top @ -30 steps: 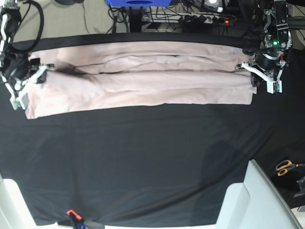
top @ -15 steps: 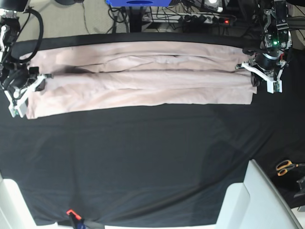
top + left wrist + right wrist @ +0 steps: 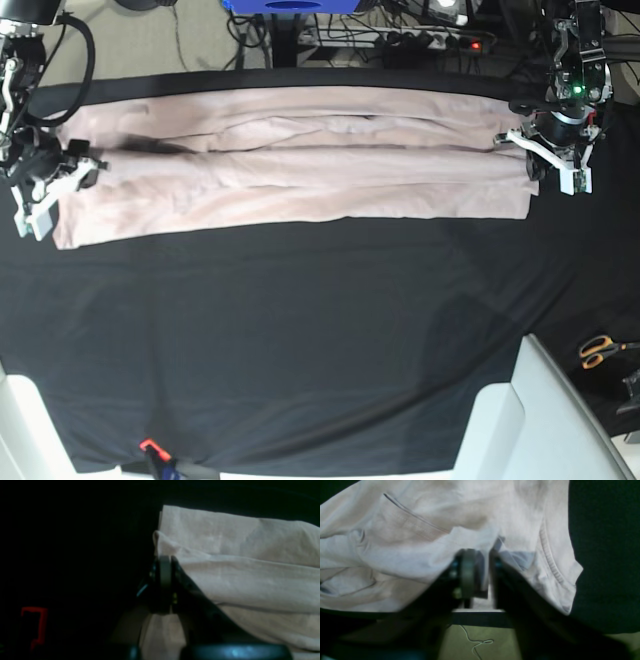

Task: Fold the T-shirt properly
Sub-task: 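Release with the right gripper and regrasp the folded edge near the collar, then pull the folded strip taut with both grippers toward the collar edge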

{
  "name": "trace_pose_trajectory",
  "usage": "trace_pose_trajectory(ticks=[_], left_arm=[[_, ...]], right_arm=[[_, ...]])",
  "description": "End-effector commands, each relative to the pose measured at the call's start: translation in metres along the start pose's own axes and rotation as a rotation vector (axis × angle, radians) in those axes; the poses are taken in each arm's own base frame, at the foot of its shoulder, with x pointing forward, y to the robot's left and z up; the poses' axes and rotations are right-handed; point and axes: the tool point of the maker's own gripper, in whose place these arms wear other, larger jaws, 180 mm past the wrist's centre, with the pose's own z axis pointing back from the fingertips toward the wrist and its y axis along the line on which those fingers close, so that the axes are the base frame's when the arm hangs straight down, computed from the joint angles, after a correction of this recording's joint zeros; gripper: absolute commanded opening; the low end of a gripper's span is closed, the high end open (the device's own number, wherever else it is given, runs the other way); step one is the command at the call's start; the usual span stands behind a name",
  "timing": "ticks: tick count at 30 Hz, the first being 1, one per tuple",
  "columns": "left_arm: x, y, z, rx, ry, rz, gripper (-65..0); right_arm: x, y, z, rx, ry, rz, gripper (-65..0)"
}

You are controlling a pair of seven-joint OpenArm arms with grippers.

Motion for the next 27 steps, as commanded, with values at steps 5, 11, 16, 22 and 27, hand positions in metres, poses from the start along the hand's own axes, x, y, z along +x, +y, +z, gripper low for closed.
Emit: trace_pose_trajectory(ticks=[5, 11, 16, 22, 27], left_arm=[[0.013, 0.010, 0.003, 0.020, -0.037, -0.012, -57.8], [0.024, 0.043, 0.010, 0.100, -0.071, 0.025, -35.7], [0.054, 0.079, 0.027, 0.191, -0.159, 0.061, -29.3], [0.090, 0.036, 0.052, 0.135, -0.299, 0.086, -36.5], [0.064, -0.048, 0.029, -0.052, -0.229, 0.093, -65.0]], right_arm=[[0.013, -0.003, 0.005, -0.003, -0.045, -0.001, -29.3], [0.024, -0.017, 0.007, -0.074, -0.115, -0.116, -29.1], [0.035, -0.019, 0.010, -0.080, -0.185, -0.109, -29.4], [0.062, -0.012, 0.014, -0.066, -0.290, -0.006, -34.8], [0.079, 0.007, -0.001, 0.024, -0.291, 0.110, -65.0]])
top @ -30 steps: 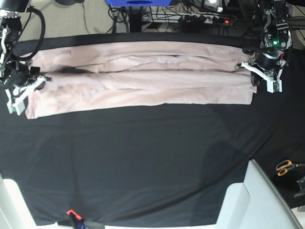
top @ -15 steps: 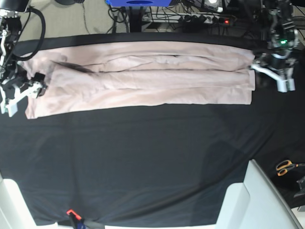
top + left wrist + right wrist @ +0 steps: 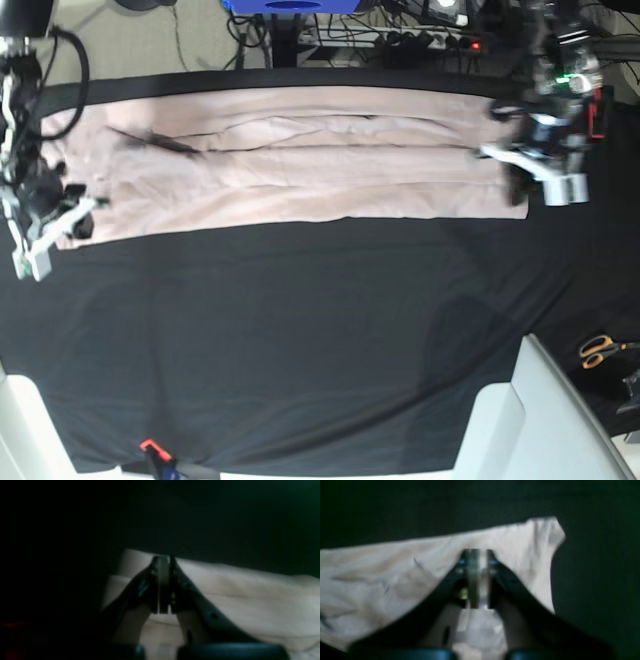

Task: Fold the T-shirt properly
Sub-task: 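Pull the folded strip taut with both grippers toward the collar edge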

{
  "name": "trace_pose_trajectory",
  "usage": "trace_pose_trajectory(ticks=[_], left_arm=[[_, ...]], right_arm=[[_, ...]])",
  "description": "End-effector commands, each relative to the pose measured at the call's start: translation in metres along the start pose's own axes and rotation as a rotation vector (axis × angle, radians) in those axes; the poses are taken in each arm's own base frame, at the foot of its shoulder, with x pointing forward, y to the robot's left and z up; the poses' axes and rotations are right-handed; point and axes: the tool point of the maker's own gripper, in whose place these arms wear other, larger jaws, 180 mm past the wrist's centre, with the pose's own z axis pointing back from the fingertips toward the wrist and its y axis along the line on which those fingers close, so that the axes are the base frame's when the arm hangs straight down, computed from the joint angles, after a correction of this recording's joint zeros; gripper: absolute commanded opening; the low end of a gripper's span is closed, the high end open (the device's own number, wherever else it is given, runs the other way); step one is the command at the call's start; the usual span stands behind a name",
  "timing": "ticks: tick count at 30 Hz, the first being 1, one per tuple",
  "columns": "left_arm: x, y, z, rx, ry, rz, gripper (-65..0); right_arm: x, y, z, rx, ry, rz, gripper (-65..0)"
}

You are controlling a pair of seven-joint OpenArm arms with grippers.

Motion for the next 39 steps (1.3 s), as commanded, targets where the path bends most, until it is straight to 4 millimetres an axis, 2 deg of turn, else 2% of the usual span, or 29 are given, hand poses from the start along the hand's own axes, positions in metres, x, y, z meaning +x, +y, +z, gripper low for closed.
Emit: trace_pose_trajectory(ticks=[1, 2, 5, 11, 14, 19, 23, 27, 30, 32, 34, 37, 39], left_arm=[[0.012, 0.000, -0.006, 0.001, -0.040, -0.011, -65.0], [0.006, -0.004, -0.010, -0.007, -0.023, -0.004, -65.0], [-0.016, -0.001, -0.019, -0.001, 0.034, 0.017, -65.0], [-0.033, 0.011, -0.028, 0.028, 0.082, 0.033, -65.0], [-0.039, 0.020, -0.028, 0.040, 0.102, 0.023, -65.0], [-0.042, 0.021, -0.029, 0.042, 0.109, 0.026, -65.0], [-0.041, 0.022, -0.028, 0.044, 0.109, 0.025, -65.0], [-0.036, 0.025, -0.028, 0.046, 0.099, 0.011, -65.0], [-0.025, 0.046, -0.022, 0.100, 0.069, 0.026, -65.0], [-0.010, 0.058, -0.016, 0.130, 0.030, 0.028, -65.0], [-0.003, 0.070, -0.007, 0.161, 0.013, 0.022, -65.0], [0.017, 0.084, 0.004, 0.197, -0.041, 0.012, -65.0], [0.025, 0.095, 0.014, 0.226, -0.063, 0.004, -65.0]], right_arm=[[0.013, -0.009, -0.002, -0.015, -0.025, -0.004, -64.7], [0.011, -0.013, -0.007, -0.018, -0.013, -0.019, -62.9], [0.007, -0.023, -0.023, -0.021, 0.025, -0.067, -64.2], [0.011, -0.049, -0.040, -0.055, 0.022, -0.120, -64.4], [0.008, -0.060, -0.048, -0.071, 0.032, -0.155, -64.4], [-0.001, -0.084, -0.059, -0.108, 0.042, -0.223, -64.4], [-0.004, -0.093, -0.067, -0.127, 0.031, -0.268, -64.4], [0.002, -0.103, -0.070, -0.156, -0.051, -0.293, -64.5], [0.007, -0.107, -0.069, -0.166, -0.091, -0.297, -64.7], [0.007, -0.107, -0.067, -0.165, -0.094, -0.291, -64.8], [0.007, -0.104, -0.059, -0.163, -0.113, -0.256, -64.8], [0.013, -0.087, -0.043, -0.136, -0.170, -0.186, -64.8], [0.025, -0.065, -0.030, -0.100, -0.237, -0.145, -64.8]])
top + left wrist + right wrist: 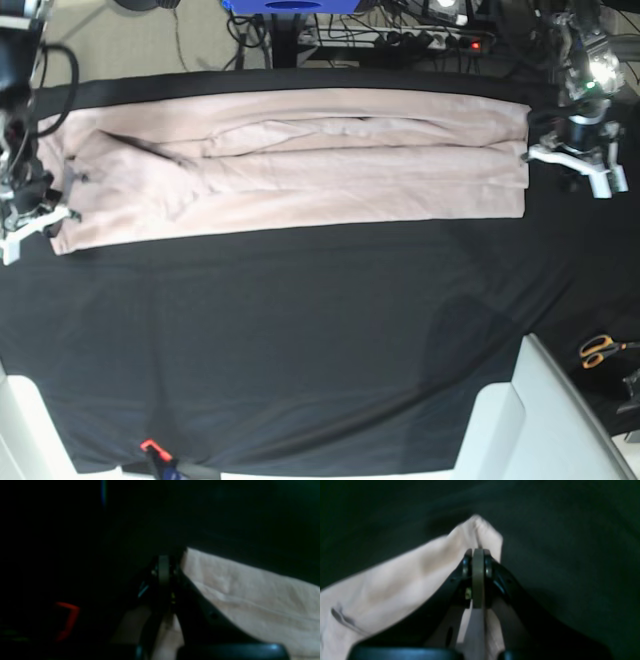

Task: Fold the T-shirt properly
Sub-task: 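Pull the folded strip taut with both grippers toward the collar edge, then grasp the strip end near the left gripper with the left gripper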

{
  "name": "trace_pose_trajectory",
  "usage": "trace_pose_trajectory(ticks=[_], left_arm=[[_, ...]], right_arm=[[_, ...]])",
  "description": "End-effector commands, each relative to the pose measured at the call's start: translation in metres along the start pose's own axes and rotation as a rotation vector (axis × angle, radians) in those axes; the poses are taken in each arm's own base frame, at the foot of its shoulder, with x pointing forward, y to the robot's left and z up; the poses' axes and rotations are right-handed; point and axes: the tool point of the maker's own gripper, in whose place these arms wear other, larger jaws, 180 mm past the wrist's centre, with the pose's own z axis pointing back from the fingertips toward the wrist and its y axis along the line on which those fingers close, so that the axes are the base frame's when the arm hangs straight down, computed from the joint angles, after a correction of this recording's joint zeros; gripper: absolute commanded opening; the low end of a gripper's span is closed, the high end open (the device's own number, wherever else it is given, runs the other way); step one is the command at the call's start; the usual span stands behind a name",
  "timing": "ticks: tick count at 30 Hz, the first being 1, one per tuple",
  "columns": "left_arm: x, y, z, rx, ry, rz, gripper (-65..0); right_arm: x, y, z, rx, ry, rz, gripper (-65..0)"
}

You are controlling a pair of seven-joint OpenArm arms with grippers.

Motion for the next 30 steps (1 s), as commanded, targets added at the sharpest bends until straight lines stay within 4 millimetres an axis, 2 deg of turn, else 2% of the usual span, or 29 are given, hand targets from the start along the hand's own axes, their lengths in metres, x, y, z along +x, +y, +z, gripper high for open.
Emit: trace_pose_trajectory(ticks=[1, 5, 7, 9, 12, 13, 15, 19, 20, 23, 26, 30], left_arm=[[0.021, 0.008, 0.004, 0.010, -0.062, -0.020, -65.0], [0.024, 0.019, 0.015, 0.009, 0.007, -0.093, -65.0], [0.023, 0.020, 0.019, 0.010, 0.026, -0.112, -65.0], [0.021, 0.031, 0.026, 0.029, 0.033, -0.127, -65.0], [0.021, 0.043, 0.031, 0.039, 0.031, -0.125, -59.2], [0.019, 0.039, 0.032, 0.004, 0.034, -0.131, -55.6], [0.016, 0.030, 0.036, -0.092, 0.030, -0.099, -42.1], [0.012, 0.023, 0.042, -0.246, 0.000, 0.029, -6.1], [0.008, 0.018, 0.043, -0.287, 0.001, 0.052, 0.0], [-0.003, 0.006, 0.038, -0.376, 0.002, 0.114, 0.0], [-0.025, 0.014, 0.023, -0.348, 0.045, 0.198, 0.0], [-0.042, 0.018, 0.008, -0.329, 0.076, 0.276, -4.1]], right_arm=[[0.038, 0.011, 0.010, 0.039, -0.122, 0.015, -64.8], [0.061, 0.032, 0.049, 0.068, -0.256, 0.032, -64.7], [0.064, 0.031, 0.068, 0.055, -0.290, 0.042, -64.7], [0.058, 0.030, 0.084, 0.042, -0.303, 0.041, -64.7], [0.035, 0.024, 0.097, 0.021, -0.268, 0.036, -64.5], [0.026, 0.024, 0.099, 0.019, -0.248, 0.037, -64.5], [0.010, 0.020, 0.102, 0.012, -0.211, 0.036, -64.8], [-0.010, 0.014, 0.107, 0.000, -0.164, 0.039, -64.8], [-0.013, 0.012, 0.108, -0.003, -0.156, 0.042, -64.8], [-0.018, 0.011, 0.110, -0.007, -0.142, 0.044, -64.8], [-0.021, 0.010, 0.111, -0.009, -0.135, 0.045, -64.8], [-0.025, 0.009, 0.113, -0.011, -0.126, 0.045, -64.8]])
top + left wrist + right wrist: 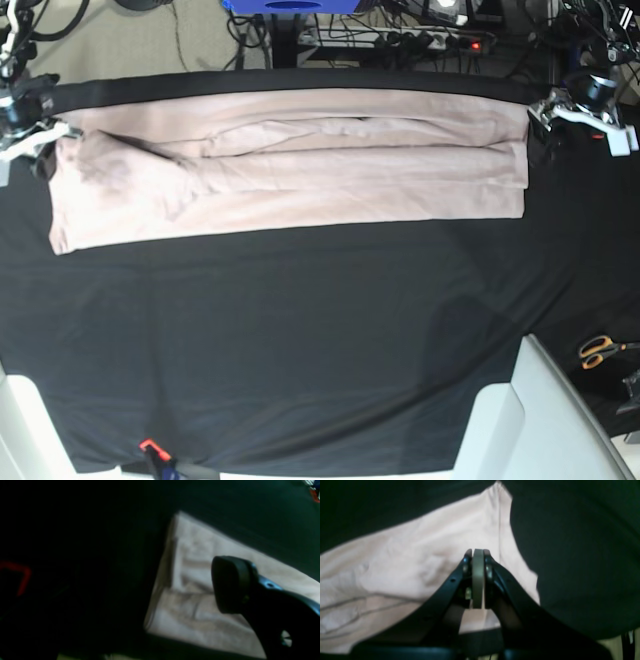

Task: Fold the T-shirt properly
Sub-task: 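Grasp the strip end near the left gripper with the left gripper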

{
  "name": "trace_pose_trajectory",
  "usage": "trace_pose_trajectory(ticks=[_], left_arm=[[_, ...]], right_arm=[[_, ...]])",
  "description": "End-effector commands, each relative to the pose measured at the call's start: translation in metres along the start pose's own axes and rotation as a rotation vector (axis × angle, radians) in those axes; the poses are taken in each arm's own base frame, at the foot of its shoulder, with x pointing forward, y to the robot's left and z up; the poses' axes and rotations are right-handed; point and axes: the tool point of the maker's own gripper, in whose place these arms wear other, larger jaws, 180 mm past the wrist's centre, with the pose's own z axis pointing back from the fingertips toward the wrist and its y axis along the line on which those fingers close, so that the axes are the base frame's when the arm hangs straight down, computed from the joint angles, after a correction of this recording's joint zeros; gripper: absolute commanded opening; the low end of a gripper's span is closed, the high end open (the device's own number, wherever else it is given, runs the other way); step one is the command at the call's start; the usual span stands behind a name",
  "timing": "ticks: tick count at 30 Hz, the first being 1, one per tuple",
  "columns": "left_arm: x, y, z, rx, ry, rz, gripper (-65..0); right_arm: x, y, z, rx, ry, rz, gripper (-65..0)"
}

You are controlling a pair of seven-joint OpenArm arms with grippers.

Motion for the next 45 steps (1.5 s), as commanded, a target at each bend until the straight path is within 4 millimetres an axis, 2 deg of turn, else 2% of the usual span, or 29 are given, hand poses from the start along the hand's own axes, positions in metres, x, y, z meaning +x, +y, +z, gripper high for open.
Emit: trace_pose_trajectory(ticks=[1, 4, 8, 10, 15, 21, 23, 26, 36, 39, 41, 42, 45], left_arm=[[0.021, 0.003, -0.001, -0.012, -0.054, -0.011, -4.3], [0.016, 0.007, -0.012, -0.004, -0.034, 0.007, -4.1], [0.002, -0.008, -0.037, -0.019, 0.056, -0.087, -4.1], [-0.004, -0.015, -0.043, -0.022, 0.078, -0.106, -4.1], [-0.017, -0.023, -0.047, -0.032, 0.096, -0.092, -4.3], [-0.028, -0.024, -0.047, -0.033, 0.115, -0.068, -4.8], [-0.040, -0.028, -0.052, -0.050, 0.152, -0.063, -9.7], [-0.051, -0.037, -0.056, -0.077, 0.185, -0.069, -20.7], [-0.050, -0.036, -0.056, -0.075, 0.181, -0.065, -42.5], [-0.048, -0.037, -0.056, -0.076, 0.175, -0.071, -53.0], [-0.048, -0.037, -0.056, -0.076, 0.176, -0.074, -62.7], [-0.048, -0.038, -0.057, -0.079, 0.178, -0.079, -65.0], [-0.037, -0.050, -0.056, -0.100, 0.147, -0.115, -65.0]], right_arm=[[0.016, -0.003, 0.002, 0.002, -0.051, 0.013, -64.8], [0.015, -0.003, 0.002, 0.002, -0.049, 0.013, -64.8], [0.015, -0.003, 0.002, 0.002, -0.049, 0.013, -64.8], [0.014, -0.002, 0.002, 0.002, -0.049, 0.010, -64.8], [0.014, -0.002, 0.002, 0.002, -0.049, 0.010, -64.8], [0.014, -0.002, 0.002, 0.002, -0.049, 0.010, -64.8], [0.014, -0.002, 0.002, 0.002, -0.049, 0.008, -64.8], [0.014, -0.002, 0.002, 0.002, -0.049, 0.008, -64.8], [0.014, -0.002, 0.002, 0.002, -0.049, 0.008, -64.8], [0.014, -0.002, 0.002, 0.002, -0.049, 0.008, -64.8], [0.013, -0.002, 0.002, 0.002, -0.048, 0.008, -64.8], [0.013, -0.002, 0.002, 0.002, -0.048, 0.008, -64.8], [0.009, -0.004, 0.001, -0.002, -0.037, 0.002, -64.8]])
